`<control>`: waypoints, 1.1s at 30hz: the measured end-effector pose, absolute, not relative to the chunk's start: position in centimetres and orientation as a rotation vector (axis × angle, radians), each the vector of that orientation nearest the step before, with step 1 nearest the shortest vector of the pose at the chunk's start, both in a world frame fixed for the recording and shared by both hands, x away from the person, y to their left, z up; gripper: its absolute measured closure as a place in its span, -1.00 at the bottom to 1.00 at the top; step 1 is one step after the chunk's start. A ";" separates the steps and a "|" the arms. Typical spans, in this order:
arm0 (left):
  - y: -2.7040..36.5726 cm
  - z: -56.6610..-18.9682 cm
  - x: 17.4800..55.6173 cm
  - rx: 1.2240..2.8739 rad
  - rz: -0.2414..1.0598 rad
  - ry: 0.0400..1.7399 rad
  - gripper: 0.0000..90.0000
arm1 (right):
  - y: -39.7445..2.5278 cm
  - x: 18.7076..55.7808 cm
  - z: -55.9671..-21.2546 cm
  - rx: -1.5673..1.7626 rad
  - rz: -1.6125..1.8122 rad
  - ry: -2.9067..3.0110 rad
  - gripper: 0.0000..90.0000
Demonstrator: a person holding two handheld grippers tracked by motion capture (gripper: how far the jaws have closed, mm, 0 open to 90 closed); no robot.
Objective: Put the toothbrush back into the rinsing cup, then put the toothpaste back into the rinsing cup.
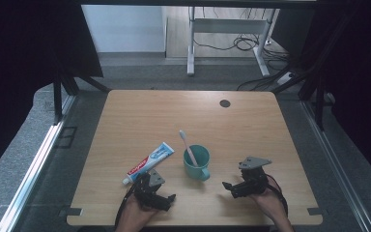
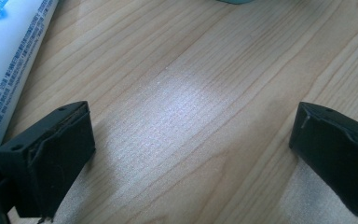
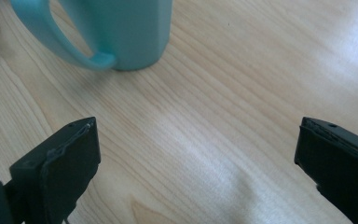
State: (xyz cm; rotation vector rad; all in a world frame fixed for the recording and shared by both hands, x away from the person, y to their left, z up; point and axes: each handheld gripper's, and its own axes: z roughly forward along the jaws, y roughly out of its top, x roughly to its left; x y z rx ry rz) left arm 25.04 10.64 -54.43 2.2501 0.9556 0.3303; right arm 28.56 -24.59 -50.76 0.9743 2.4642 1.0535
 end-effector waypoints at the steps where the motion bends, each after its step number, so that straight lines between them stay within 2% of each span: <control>1: 10.6 -54.4 25.0 2.250 0.330 0.956 -1.00 | -24.7 28.5 -51.0 0.979 1.051 2.462 -1.00; 21: 10.6 -54.4 25.0 2.247 0.329 0.951 -1.00 | -25.3 28.1 -54.2 0.982 0.995 2.491 -1.00; 33: 10.4 -54.3 25.0 2.255 0.332 0.925 -0.95 | -25.5 28.1 -54.4 1.002 1.009 2.480 -1.00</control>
